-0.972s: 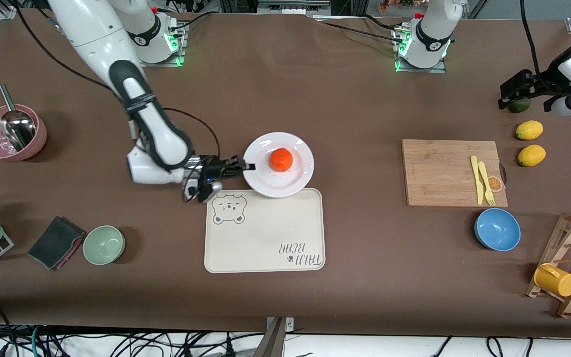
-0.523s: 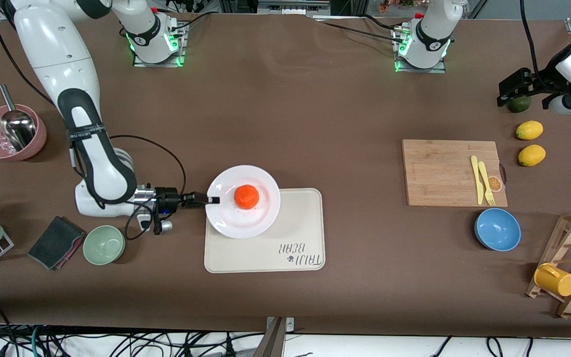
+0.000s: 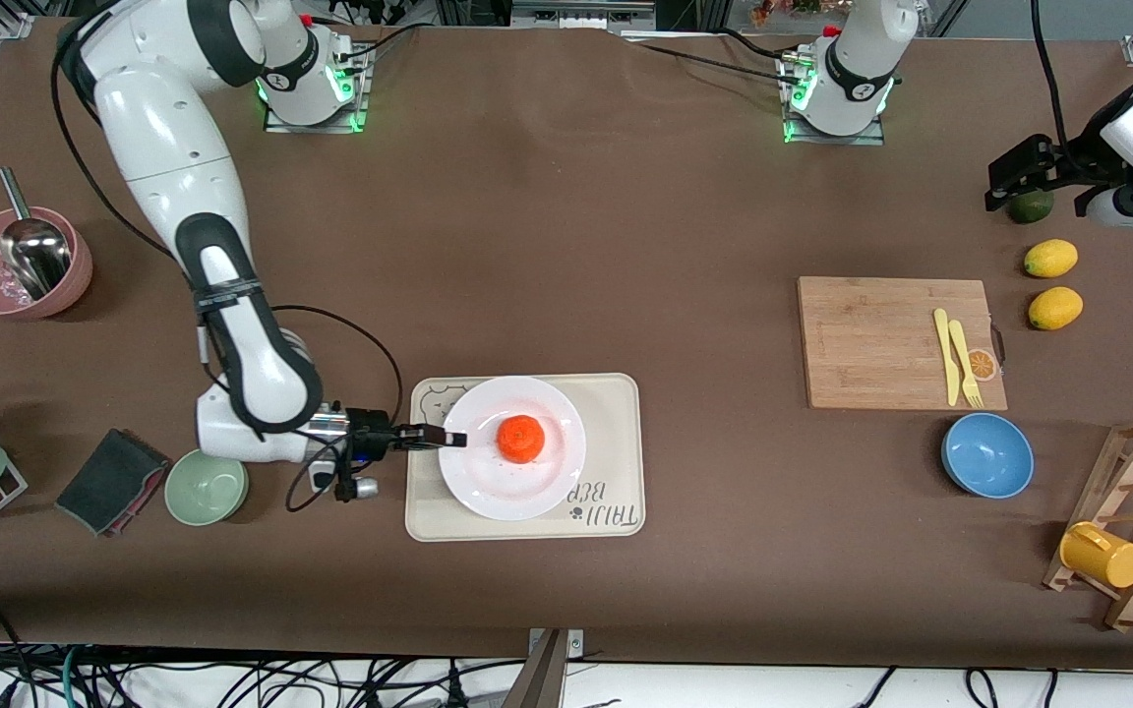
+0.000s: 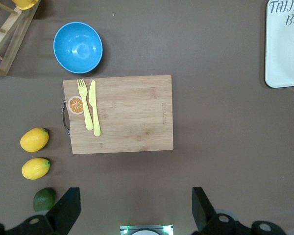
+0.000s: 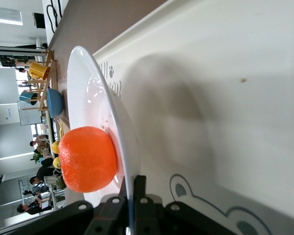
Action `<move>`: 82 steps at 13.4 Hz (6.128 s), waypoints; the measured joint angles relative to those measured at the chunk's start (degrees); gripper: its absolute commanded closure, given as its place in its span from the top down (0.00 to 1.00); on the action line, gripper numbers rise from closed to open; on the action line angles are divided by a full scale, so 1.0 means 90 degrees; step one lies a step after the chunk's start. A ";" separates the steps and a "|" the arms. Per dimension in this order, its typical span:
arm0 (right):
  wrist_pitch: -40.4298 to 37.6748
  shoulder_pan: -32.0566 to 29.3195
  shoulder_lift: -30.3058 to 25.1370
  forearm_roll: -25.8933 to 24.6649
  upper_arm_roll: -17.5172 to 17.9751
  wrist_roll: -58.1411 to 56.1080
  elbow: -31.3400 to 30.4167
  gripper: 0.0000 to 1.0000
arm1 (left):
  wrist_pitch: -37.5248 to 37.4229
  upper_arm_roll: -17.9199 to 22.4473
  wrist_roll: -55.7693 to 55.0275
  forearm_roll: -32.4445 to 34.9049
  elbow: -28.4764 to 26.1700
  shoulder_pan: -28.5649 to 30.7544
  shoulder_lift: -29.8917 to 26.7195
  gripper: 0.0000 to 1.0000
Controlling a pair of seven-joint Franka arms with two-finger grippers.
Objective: Place orange and plate with both arms
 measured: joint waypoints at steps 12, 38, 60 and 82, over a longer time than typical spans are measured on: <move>0.0468 0.0412 0.0105 -0.1243 0.0006 0.0059 0.0269 1.00 | 0.0000 0.0000 0.0000 0.0000 0.0000 0.0011 0.0000 1.00; -0.3408 -0.0362 -0.5725 -0.7516 -0.1502 0.2158 -0.1469 1.00 | -0.0006 -0.0016 0.0000 0.0000 -0.0007 0.0012 -0.0003 1.00; -0.3553 -0.1173 -0.6657 -0.7497 -0.0832 0.3038 -0.2235 1.00 | -0.0006 -0.0091 0.0000 0.0000 -0.0007 0.0001 -0.0009 1.00; -0.3529 -0.1193 -0.6570 -0.7158 -0.0883 0.3650 -0.2160 1.00 | -0.0006 -0.0091 0.0000 0.0000 -0.0007 0.0001 -0.0009 1.00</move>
